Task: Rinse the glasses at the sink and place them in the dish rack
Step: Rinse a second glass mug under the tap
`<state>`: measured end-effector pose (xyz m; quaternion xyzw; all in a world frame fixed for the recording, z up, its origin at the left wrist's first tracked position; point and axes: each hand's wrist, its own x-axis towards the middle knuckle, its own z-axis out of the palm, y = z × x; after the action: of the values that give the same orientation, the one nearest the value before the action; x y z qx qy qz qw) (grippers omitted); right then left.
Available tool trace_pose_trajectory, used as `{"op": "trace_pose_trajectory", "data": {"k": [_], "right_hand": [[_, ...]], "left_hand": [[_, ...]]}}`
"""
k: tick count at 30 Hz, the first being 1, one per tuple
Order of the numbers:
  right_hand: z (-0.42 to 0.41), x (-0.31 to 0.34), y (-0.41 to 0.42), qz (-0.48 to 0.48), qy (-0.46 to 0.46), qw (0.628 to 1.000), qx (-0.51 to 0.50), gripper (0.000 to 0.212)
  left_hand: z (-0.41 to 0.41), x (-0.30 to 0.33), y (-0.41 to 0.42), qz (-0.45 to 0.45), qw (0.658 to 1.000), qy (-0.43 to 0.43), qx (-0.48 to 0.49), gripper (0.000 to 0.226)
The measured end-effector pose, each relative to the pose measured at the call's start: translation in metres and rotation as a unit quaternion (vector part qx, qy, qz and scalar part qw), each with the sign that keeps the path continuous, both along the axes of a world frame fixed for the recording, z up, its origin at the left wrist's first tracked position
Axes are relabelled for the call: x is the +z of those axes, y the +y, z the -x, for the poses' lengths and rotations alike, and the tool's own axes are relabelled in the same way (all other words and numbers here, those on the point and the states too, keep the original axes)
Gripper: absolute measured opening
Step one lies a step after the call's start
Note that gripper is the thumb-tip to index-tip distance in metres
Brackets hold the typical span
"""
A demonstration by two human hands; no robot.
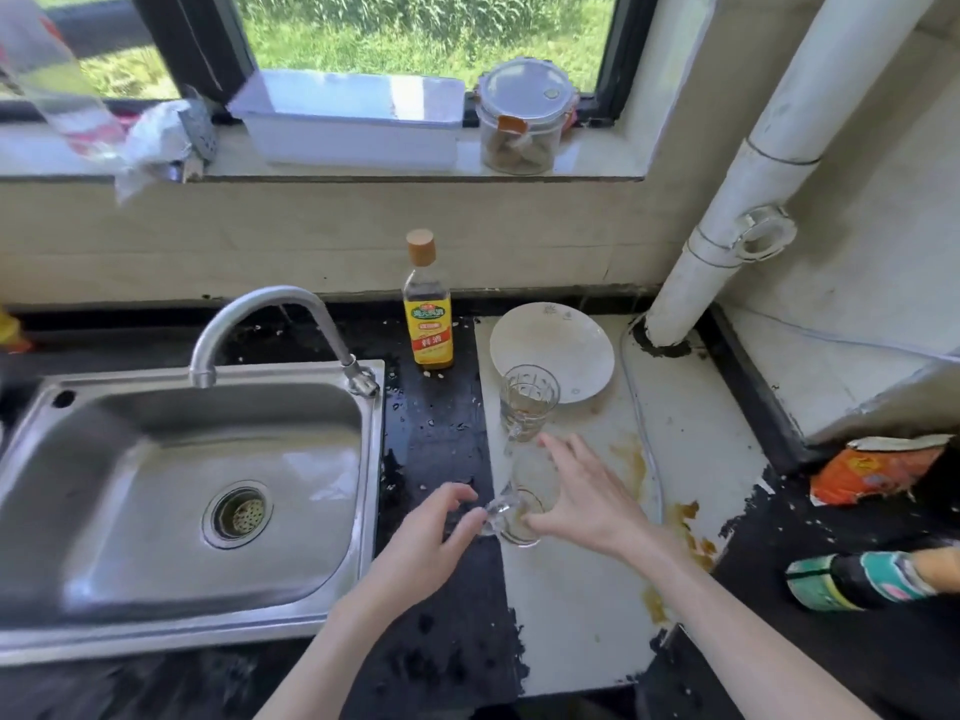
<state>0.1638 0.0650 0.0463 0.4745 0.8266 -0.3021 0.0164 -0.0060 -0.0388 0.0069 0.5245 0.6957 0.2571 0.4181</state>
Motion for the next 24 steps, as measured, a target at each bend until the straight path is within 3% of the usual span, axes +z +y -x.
{"op": "trace_pose_trajectory", "data": {"k": [4,6,9,16,21,24], "right_hand": [[0.058,0.002,-0.028,0.02,0.026,0.998,0.06,0.087],[0.092,0.001,-0.042,0.021,0.036,0.996,0.081,0.088],[0.147,-0.003,-0.065,0.004,0.047,0.993,0.112,0.083],[0.26,-0.012,-0.112,0.04,0.056,0.99,0.121,0.086],[0.294,-0.022,-0.12,0.137,0.08,0.98,0.123,0.096],[0.292,-0.028,-0.112,0.237,0.107,0.961,0.097,0.091]], "left_hand": [[0.035,0.008,-0.026,0.007,0.997,-0.063,0.044,0.023],[0.06,0.015,-0.04,0.003,0.996,-0.079,0.036,0.012],[0.11,0.011,-0.066,0.016,0.995,-0.095,0.031,0.019],[0.223,0.003,-0.119,0.059,0.976,-0.171,0.124,0.014],[0.255,-0.006,-0.134,0.059,0.968,-0.195,0.146,0.016],[0.265,-0.017,-0.134,0.07,0.962,-0.197,0.173,0.02]]}}
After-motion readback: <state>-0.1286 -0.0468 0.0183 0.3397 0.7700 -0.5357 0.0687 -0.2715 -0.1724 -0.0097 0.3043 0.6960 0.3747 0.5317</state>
